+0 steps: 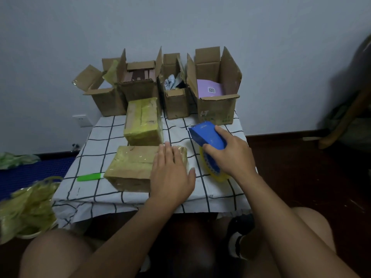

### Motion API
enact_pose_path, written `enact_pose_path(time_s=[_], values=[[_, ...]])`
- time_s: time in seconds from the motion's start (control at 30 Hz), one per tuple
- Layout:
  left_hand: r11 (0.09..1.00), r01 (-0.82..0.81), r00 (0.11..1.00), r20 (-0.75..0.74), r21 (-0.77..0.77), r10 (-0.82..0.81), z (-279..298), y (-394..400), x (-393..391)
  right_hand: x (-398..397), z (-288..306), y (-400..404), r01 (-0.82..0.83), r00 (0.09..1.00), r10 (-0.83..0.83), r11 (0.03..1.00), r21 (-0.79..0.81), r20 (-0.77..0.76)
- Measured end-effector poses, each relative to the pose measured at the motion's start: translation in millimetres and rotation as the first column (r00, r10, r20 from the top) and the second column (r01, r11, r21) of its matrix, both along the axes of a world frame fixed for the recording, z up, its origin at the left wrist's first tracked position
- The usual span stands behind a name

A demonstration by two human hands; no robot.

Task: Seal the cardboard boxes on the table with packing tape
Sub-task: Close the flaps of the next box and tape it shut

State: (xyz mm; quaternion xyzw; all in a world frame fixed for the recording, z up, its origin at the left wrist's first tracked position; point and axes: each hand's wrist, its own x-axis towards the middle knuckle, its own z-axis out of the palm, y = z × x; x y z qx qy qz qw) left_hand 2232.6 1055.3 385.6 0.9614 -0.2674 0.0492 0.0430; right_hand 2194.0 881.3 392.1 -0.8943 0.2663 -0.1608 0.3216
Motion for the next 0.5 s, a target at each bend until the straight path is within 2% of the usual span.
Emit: enact_pose_path(time_s=[0.07, 0.17, 0.43, 0.5], values=[[0.998, -0.061, 0.997, -0.052, 0.035, 0.062, 0, -5, 0, 0, 0, 0, -0.003, 1.0, 0.003, 1.0, 0.004, -0.001], [0.997, -0.062, 0.995, -0.074, 0.043, 0.065, 0, -11, -1, -2, 0, 1, 0.002, 1.0, -0.001, 1.0, 0.015, -0.002], [0.998, -0.044, 0.998, -0.045, 0.049, 0.046, -1, 2, -14, -3, 1, 1, 0.007, 1.0, -0.007, 0.999, 0.037, 0.01], [1.0, -0.024, 1.0, 0.011, 0.003, 0.024, -3, 10, -21, -3, 1, 2, 0.009, 1.0, -0.01, 1.0, 0.029, 0.01]])
